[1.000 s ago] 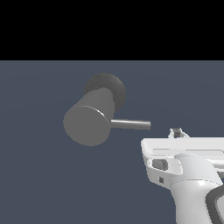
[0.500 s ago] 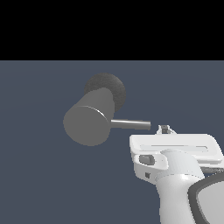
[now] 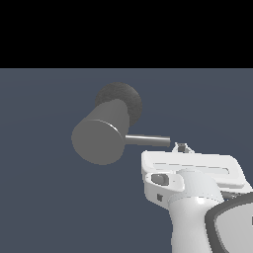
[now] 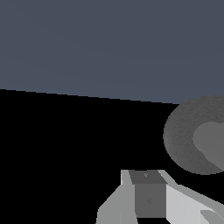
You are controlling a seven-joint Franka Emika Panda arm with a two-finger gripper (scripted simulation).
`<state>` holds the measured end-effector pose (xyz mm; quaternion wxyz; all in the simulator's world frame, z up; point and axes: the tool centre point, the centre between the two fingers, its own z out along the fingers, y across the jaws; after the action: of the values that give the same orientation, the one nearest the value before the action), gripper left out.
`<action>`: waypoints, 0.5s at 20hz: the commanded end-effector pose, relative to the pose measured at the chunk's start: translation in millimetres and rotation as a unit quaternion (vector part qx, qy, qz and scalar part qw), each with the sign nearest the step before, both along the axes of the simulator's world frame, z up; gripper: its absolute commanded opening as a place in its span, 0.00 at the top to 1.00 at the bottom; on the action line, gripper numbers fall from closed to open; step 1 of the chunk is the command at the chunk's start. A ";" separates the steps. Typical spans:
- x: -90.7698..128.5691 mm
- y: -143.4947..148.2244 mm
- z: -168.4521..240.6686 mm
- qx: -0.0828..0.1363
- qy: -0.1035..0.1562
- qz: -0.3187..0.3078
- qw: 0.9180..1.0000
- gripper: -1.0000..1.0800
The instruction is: Turn on the faucet by rotating a designated handle.
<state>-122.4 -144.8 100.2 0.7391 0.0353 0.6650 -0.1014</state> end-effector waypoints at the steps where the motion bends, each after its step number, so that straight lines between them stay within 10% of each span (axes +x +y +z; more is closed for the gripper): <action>1: -2.3 5.3 -7.8 0.006 0.010 0.001 1.000 1.00; 10: -6.7 20.6 -25.7 0.030 0.037 0.007 0.999 1.00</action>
<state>-129.4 -126.4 76.0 0.7154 0.0472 0.6923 -0.0819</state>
